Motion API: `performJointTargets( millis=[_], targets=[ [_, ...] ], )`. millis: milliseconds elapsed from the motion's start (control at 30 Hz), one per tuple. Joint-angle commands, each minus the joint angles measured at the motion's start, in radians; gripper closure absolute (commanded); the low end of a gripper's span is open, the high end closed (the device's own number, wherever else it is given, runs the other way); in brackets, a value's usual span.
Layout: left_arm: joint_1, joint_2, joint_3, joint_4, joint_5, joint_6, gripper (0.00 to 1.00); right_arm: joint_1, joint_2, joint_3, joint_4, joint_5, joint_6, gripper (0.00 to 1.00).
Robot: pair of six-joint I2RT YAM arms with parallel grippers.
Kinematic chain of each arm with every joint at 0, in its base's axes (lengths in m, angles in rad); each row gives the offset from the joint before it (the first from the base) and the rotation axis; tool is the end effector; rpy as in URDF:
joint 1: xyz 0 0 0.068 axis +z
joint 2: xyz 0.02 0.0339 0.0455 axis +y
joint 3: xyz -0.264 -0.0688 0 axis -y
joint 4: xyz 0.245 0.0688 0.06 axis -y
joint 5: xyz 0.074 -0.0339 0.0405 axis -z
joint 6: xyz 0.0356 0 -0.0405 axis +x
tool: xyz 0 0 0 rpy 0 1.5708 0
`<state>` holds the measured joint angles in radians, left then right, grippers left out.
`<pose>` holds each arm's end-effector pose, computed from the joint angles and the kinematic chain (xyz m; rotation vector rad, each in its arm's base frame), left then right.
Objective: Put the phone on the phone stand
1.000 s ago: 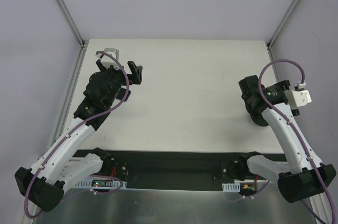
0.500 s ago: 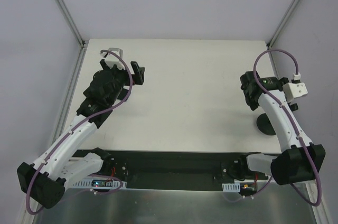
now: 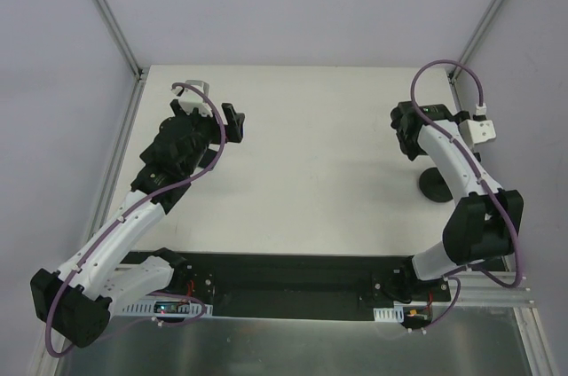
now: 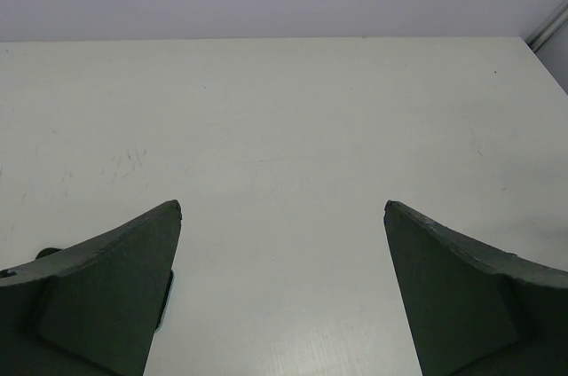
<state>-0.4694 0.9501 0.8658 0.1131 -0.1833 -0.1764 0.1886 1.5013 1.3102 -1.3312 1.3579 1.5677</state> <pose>0.2032 -0.0958 0.3706 0.0811 1.5520 -0.3705 0.2595 0.0141 0.3078 1.2280 1.4312 -0.9364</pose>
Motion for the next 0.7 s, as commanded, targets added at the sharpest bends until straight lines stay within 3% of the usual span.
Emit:
performJointTargets(
  millis=[0,167,300,667],
  targets=[
    [0.008,-0.001,0.012,0.008,0.030,-0.018,0.05,0.018,-0.001,0.099,-0.326,0.241,0.133,1.00],
    [0.008,-0.004,0.012,0.007,0.028,-0.015,0.04,0.048,-0.007,0.147,-0.324,0.227,0.216,0.99],
    [0.008,-0.007,0.013,0.003,0.019,-0.011,0.04,0.042,0.028,0.176,-0.326,0.313,0.124,1.00],
    [0.009,0.007,0.015,0.003,0.051,-0.032,0.05,0.012,0.088,0.058,-0.327,0.296,0.147,0.99]
  ],
)
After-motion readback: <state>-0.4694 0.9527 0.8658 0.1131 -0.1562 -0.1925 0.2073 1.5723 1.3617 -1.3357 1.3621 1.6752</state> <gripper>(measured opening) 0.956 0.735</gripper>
